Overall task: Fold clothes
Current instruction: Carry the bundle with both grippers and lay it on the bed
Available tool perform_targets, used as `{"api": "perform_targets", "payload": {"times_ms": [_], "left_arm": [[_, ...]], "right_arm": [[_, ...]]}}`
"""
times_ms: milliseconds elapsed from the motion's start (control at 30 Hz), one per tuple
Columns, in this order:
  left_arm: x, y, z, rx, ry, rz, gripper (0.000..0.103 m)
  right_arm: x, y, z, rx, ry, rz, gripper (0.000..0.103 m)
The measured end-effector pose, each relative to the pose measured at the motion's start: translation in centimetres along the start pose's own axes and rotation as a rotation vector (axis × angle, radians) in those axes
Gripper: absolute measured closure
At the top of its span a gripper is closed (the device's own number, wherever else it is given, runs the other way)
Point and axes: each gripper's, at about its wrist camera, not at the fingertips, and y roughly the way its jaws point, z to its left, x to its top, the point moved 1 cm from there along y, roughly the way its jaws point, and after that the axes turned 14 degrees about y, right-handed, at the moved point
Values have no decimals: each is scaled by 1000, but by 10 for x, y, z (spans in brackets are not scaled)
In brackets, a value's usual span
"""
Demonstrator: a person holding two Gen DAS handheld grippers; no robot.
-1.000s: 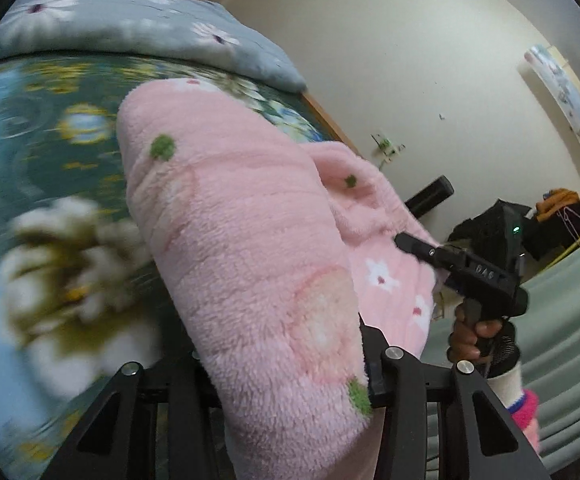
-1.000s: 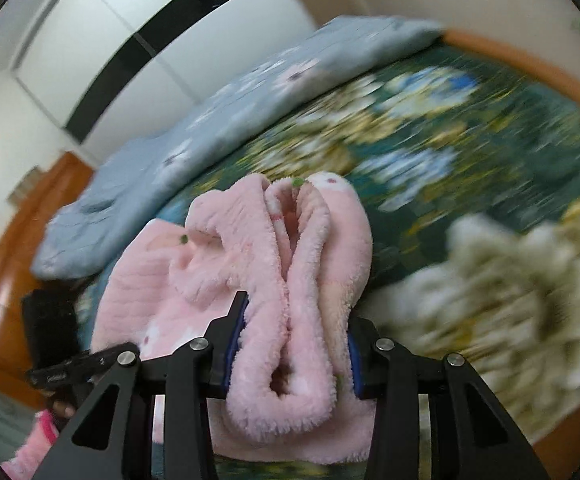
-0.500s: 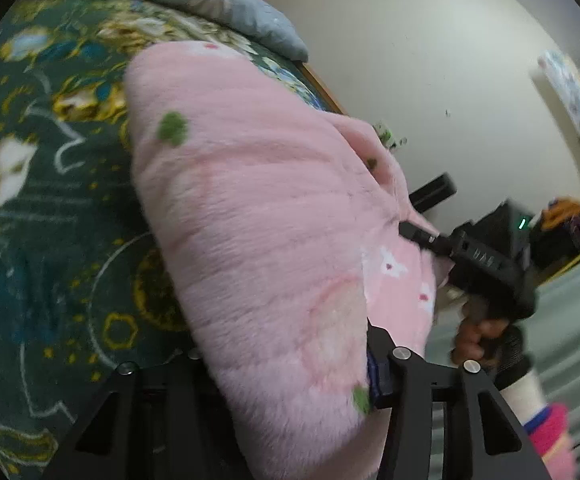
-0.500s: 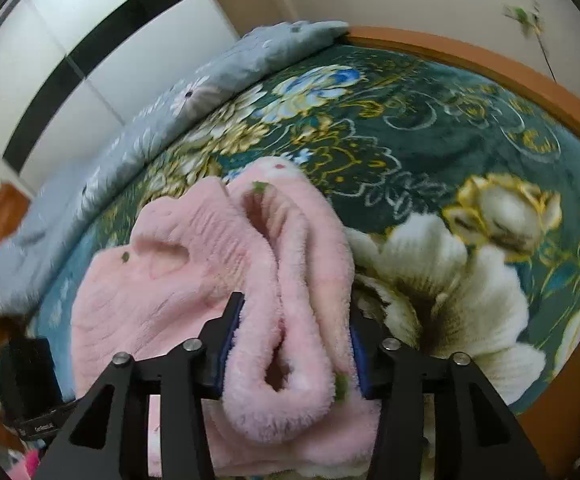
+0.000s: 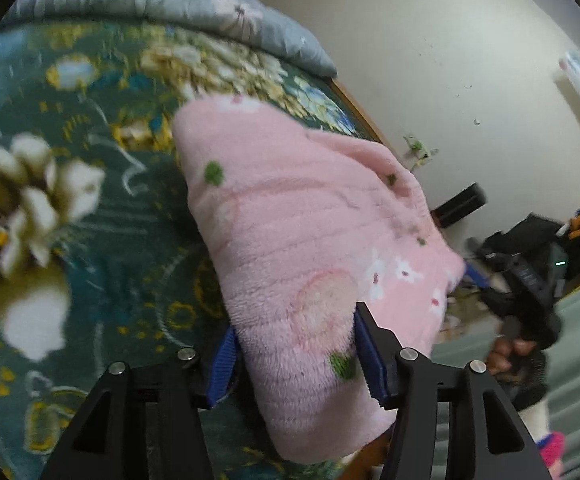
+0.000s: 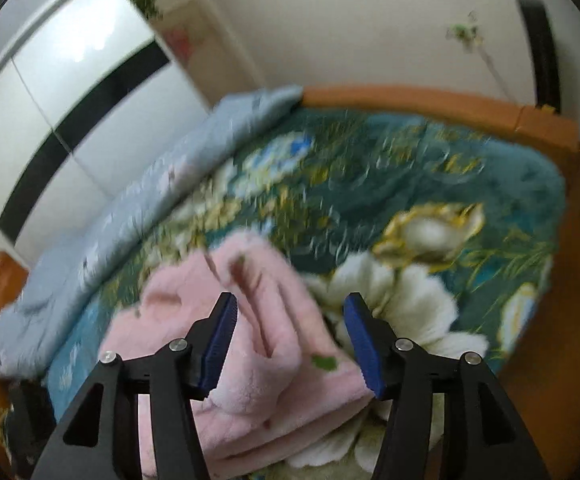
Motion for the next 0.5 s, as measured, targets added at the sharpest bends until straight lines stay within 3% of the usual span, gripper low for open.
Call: {"api": "perform_targets", "payload": {"times_ms": [133,267,400,500], "left_arm": [[-4,-16,-13,99,99,-26,45],[0,-41,-24,204,156,-134,45],[3,-44,-43,130,240,-146,42],[-5,-34,-54,75,302,-103,41]], "right_arm": [[-20,-12,40,-1,-158,-15,46],[-51,2,84,-35,-340,49,46],[-72,23,91,-75,-394,93,46],[-73,31,76,-125,-365,73,46]]}}
